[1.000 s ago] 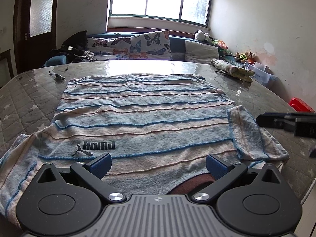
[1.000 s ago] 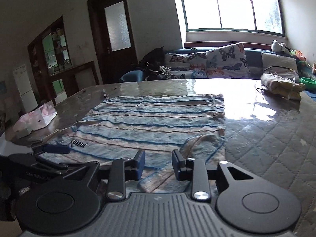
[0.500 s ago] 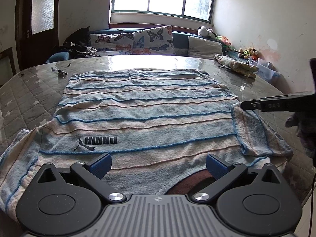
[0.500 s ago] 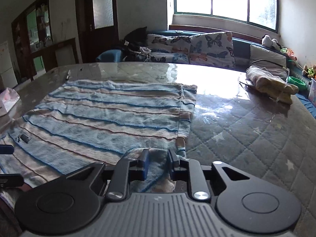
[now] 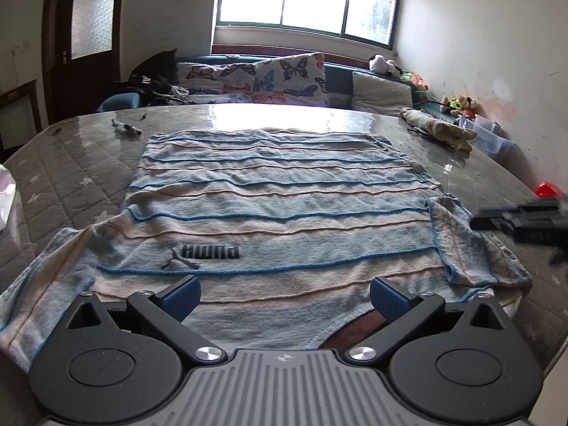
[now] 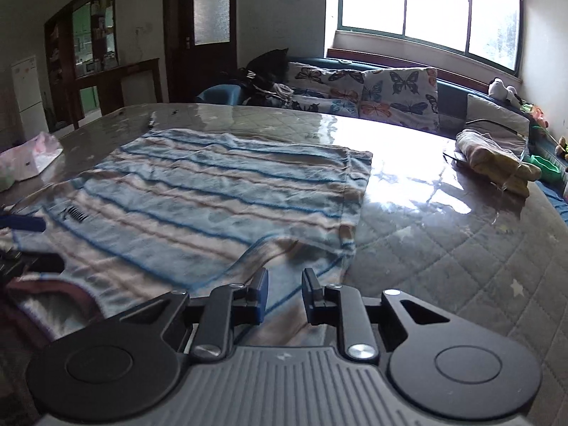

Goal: Fold towel

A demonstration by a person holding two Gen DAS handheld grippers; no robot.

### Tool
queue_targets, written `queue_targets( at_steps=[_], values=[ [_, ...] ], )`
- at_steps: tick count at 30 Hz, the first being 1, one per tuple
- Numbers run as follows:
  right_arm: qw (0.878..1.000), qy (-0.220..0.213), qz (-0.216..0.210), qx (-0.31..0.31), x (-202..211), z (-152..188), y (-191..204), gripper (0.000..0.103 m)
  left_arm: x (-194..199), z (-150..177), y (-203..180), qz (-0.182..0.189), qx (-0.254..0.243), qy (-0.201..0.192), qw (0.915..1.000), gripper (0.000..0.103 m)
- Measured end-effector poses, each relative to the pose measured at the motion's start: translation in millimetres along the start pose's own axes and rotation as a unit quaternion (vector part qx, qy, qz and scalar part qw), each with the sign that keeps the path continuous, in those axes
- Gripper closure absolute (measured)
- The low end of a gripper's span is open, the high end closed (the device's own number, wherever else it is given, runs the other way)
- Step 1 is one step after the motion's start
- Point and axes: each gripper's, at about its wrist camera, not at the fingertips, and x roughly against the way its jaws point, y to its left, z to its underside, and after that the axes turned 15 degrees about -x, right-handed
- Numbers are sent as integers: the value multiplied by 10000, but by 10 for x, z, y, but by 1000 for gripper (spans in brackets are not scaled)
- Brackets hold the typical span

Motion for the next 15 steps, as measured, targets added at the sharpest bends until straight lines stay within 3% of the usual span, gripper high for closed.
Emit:
queue_targets(
  at_steps=[8,15],
  values=[
    [9998,-21,18,174,184,348,119,82,114,65,67,-111,100,-19,9999,0],
    [9999,-77,-47,137,310,396,147,82,230,128,174,-284,245,-60,9993,0]
  ],
)
